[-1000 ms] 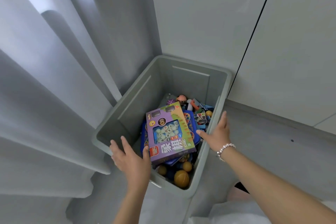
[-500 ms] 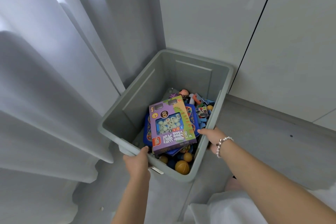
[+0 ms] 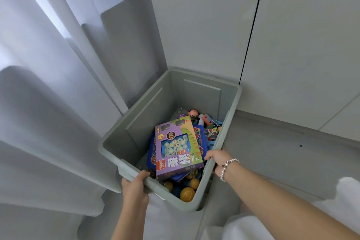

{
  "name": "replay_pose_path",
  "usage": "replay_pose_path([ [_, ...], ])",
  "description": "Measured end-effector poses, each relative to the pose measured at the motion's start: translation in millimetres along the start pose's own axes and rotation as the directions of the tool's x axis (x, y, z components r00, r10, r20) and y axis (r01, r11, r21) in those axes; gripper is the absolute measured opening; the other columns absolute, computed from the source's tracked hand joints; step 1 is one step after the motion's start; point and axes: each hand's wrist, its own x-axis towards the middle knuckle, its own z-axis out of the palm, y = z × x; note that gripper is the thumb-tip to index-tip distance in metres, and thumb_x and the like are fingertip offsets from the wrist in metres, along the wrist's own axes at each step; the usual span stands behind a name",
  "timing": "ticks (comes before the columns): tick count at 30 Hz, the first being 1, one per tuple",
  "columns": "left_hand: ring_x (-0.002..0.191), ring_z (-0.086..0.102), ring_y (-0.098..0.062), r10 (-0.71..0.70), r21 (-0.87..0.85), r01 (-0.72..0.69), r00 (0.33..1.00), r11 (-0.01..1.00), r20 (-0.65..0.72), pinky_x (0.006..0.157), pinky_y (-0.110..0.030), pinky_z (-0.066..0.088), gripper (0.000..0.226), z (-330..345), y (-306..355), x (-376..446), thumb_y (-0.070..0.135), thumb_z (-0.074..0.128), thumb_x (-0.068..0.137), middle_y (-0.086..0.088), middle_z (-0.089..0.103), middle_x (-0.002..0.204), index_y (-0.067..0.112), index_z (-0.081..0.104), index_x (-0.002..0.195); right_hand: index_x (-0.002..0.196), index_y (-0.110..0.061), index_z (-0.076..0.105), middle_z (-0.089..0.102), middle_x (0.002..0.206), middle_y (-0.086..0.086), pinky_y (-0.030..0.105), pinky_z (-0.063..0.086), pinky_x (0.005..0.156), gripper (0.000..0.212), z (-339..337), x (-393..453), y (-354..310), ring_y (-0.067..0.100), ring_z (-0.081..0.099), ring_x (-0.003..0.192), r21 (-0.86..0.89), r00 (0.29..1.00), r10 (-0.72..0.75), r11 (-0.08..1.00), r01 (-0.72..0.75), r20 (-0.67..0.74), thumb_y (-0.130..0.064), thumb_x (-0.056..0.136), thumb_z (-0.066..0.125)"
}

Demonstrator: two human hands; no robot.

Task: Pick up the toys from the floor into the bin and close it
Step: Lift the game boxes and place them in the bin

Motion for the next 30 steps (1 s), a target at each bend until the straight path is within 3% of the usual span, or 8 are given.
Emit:
replay_pose_path([
  [6, 0.099, 0.047, -0.030, 0.115, 0.021, -0.119, 0.985, 0.993, 0.126, 0.083, -0.042, 0.046, 0.068, -10, 25, -14, -0.006, 0.062, 0.079, -0.014, 0.045, 0.112, 0.011, 0.033, 0.137, 0.107, -0.005, 0.047, 0.055, 0.096, 0.016, 0.042, 0.051, 0.070, 0.038, -3, -29, 5, 0.029, 0.054, 0.082, 0.121, 0.996, -0.089, 0.989, 0.089, -0.008, 0.012, 0.074, 0.052],
  [11, 0.102, 0.047, -0.031, 0.137, 0.042, -0.151, 0.963, 0.988, 0.234, 0.085, -0.043, 0.047, 0.067, -18, 33, -37, -0.005, 0.063, 0.079, -0.015, 0.045, 0.115, 0.011, 0.033, 0.137, 0.093, -0.011, 0.052, 0.064, 0.102, 0.017, 0.056, 0.052, 0.083, 0.027, -21, -59, 17, 0.035, 0.063, 0.093, 0.161, 0.986, -0.164, 0.973, 0.168, -0.042, -0.002, 0.073, 0.069],
  [15, 0.103, 0.049, -0.034, 0.134, 0.124, -0.183, 0.937, 0.975, 0.322, 0.091, -0.053, 0.047, 0.067, -18, 22, -55, -0.004, 0.065, 0.078, -0.018, 0.048, 0.119, 0.012, 0.034, 0.135, 0.109, -0.010, 0.055, 0.067, 0.103, 0.013, 0.049, 0.055, 0.079, 0.046, -50, -87, 40, 0.031, 0.064, 0.091, 0.214, 0.983, -0.158, 0.961, 0.174, -0.091, -0.024, 0.072, 0.078],
  [18, 0.107, 0.051, -0.038, 0.095, 0.205, -0.187, 0.916, 0.961, 0.390, 0.091, -0.062, 0.046, 0.065, -10, 15, -65, 0.000, 0.067, 0.076, -0.020, 0.049, 0.118, 0.013, 0.036, 0.131, 0.108, -0.009, 0.056, 0.068, 0.101, 0.013, 0.047, 0.055, 0.077, 0.040, -72, -105, 59, 0.031, 0.065, 0.088, 0.314, 0.977, -0.151, 0.930, 0.192, -0.149, -0.018, 0.074, 0.076],
  [21, 0.102, 0.052, -0.035, 0.032, 0.262, -0.167, 0.892, 0.951, 0.451, 0.089, -0.054, 0.048, 0.062, 3, 8, -73, -0.002, 0.065, 0.078, -0.019, 0.049, 0.113, 0.011, 0.036, 0.130, 0.107, -0.006, 0.056, 0.068, 0.099, 0.015, 0.047, 0.055, 0.074, 0.038, -88, -120, 69, 0.033, 0.066, 0.087, 0.381, 0.968, -0.131, 0.901, 0.207, -0.215, -0.012, 0.075, 0.075],
  [25, 0.085, 0.052, -0.028, -0.041, 0.302, -0.137, 0.856, 0.943, 0.516, 0.074, -0.042, 0.049, 0.059, 17, -13, -75, -0.008, 0.062, 0.079, -0.016, 0.051, 0.101, 0.007, 0.037, 0.131, 0.108, -0.004, 0.055, 0.068, 0.098, 0.016, 0.049, 0.055, 0.078, 0.039, -108, -134, 83, 0.033, 0.067, 0.085, 0.419, 0.950, -0.083, 0.883, 0.211, -0.303, -0.008, 0.074, 0.074],
  [28, 0.092, 0.054, -0.031, -0.043, 0.329, -0.177, 0.824, 0.927, 0.565, 0.068, -0.039, 0.050, 0.059, 33, -24, -78, -0.008, 0.063, 0.078, -0.021, 0.053, 0.112, 0.006, 0.038, 0.129, 0.108, -0.003, 0.056, 0.067, 0.092, 0.015, 0.053, 0.053, 0.081, 0.036, -123, -140, 98, 0.031, 0.064, 0.081, 0.481, 0.940, -0.040, 0.851, 0.209, -0.339, -0.005, 0.075, 0.072],
  [30, 0.086, 0.055, -0.028, -0.034, 0.365, -0.242, 0.792, 0.899, 0.609, 0.066, -0.037, 0.049, 0.054, 53, -24, -81, -0.008, 0.063, 0.078, -0.018, 0.055, 0.103, 0.005, 0.041, 0.126, 0.108, -0.002, 0.056, 0.066, 0.091, 0.015, 0.055, 0.053, 0.081, 0.036, -131, -145, 105, 0.031, 0.064, 0.081, 0.541, 0.938, -0.002, 0.816, 0.203, -0.348, -0.005, 0.076, 0.071],
])
